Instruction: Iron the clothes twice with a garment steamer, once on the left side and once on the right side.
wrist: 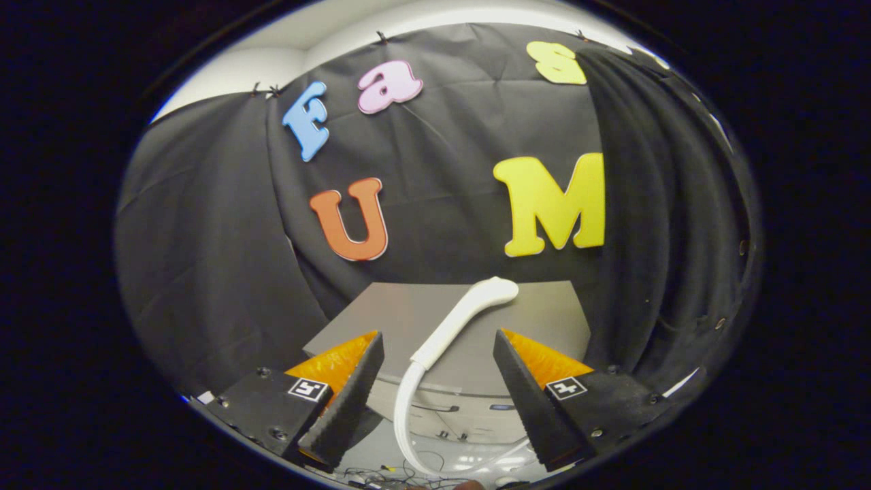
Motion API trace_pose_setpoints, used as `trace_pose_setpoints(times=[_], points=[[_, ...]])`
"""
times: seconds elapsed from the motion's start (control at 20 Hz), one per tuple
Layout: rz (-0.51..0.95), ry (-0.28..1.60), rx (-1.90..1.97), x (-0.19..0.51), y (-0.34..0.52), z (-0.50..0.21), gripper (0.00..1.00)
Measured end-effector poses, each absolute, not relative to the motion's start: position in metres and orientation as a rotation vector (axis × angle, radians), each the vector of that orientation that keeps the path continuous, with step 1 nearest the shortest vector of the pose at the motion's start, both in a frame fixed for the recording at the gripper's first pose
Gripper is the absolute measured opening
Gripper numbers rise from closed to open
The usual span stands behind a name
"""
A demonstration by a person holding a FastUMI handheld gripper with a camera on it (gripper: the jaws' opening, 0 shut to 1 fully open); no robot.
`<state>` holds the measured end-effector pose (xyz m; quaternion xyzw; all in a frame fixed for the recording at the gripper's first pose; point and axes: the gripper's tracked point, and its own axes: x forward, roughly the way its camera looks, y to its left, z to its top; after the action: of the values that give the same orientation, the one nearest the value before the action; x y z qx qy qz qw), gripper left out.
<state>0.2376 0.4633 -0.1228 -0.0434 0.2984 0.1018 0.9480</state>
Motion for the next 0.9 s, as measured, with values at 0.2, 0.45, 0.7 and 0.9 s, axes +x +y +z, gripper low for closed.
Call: trace_pose_setpoints(times=[0.2, 0.45, 0.7, 0.9], points=[[0.117, 0.733, -0.092, 0.286, 0.474, -0.154, 1.00], [0.014, 0.897, -0.099, 0.332, 0.476, -0.202, 1.00], [-0.089, 1.056, -0.045, 0.367, 0.467, -0.228, 0.99], [-0.145, 1.168, -0.039, 0.378, 0.463, -0.255, 0.98]])
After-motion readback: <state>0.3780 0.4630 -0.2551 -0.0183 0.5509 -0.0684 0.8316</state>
